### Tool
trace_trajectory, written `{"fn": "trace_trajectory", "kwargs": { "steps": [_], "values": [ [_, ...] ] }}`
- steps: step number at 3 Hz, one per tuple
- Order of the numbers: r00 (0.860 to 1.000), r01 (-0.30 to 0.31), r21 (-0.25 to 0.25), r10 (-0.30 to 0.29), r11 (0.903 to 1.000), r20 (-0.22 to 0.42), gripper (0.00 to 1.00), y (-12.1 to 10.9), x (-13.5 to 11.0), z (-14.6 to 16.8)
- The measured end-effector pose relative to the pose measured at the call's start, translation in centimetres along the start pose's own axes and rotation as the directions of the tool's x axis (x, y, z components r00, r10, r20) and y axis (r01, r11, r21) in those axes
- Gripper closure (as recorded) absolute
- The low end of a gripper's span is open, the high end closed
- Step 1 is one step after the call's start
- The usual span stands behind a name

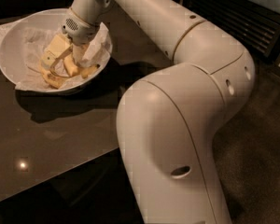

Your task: Pick banana from white bowl

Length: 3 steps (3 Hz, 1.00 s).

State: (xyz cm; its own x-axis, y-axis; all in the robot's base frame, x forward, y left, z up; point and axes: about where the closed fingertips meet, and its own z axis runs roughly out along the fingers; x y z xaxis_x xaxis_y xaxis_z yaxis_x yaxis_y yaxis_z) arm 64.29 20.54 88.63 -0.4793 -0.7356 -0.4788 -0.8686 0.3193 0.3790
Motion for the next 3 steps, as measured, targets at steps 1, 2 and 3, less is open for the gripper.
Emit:
{"fn": "trace_trajectory", "kwargs": {
  "steps": [1, 2, 3],
  "values": [
    [1.0, -0.023, -0.014, 0.022, 0.9996, -0.01, 0.24, -0.1, 0.56, 0.41],
    [0.999, -0.035, -0.023, 0.034, 0.9991, -0.018, 0.26, -0.18, 0.78, 0.64],
    [0.999, -0.044, -0.032, 0.044, 0.9985, -0.026, 0.29, -0.45, 0.87, 0.83]
  ]
}}
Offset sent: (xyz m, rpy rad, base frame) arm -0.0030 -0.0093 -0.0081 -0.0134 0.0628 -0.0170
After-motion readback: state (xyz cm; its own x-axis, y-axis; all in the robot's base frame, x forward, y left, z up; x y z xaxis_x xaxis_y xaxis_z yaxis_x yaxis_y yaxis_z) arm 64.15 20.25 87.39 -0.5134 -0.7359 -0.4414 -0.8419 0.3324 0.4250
